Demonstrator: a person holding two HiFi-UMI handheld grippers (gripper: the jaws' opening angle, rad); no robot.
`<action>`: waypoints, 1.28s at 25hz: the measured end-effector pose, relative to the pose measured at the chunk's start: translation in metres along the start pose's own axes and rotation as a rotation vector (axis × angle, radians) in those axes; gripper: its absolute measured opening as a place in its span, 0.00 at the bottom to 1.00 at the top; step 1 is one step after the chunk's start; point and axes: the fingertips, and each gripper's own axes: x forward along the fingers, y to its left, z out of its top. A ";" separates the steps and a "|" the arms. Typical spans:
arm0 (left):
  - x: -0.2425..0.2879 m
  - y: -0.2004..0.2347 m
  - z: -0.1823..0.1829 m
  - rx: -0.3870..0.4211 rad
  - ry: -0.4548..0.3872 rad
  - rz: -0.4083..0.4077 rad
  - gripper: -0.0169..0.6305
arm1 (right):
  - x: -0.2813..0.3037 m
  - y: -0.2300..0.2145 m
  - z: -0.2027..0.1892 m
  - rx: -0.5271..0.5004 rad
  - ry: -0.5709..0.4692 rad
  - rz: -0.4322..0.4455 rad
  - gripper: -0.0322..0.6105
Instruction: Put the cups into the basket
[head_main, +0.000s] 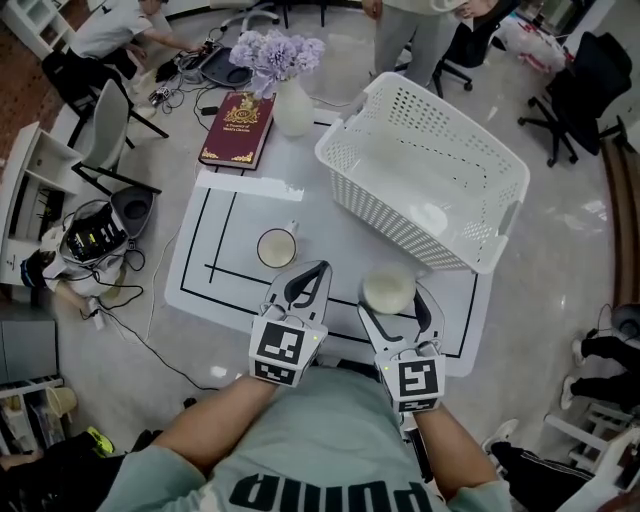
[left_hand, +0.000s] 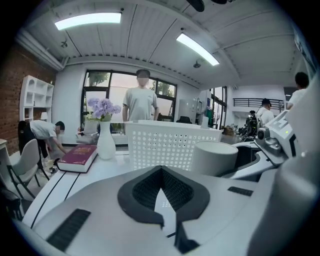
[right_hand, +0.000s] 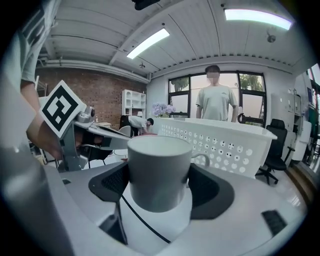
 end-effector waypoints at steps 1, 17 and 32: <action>-0.003 0.000 0.006 -0.005 -0.009 0.004 0.03 | -0.003 0.000 0.006 -0.003 -0.009 0.002 0.63; -0.031 0.000 0.076 -0.031 -0.121 0.049 0.03 | -0.032 -0.008 0.099 -0.018 -0.144 0.063 0.63; -0.008 0.000 0.139 0.012 -0.179 0.081 0.03 | -0.016 -0.054 0.161 -0.031 -0.176 0.097 0.63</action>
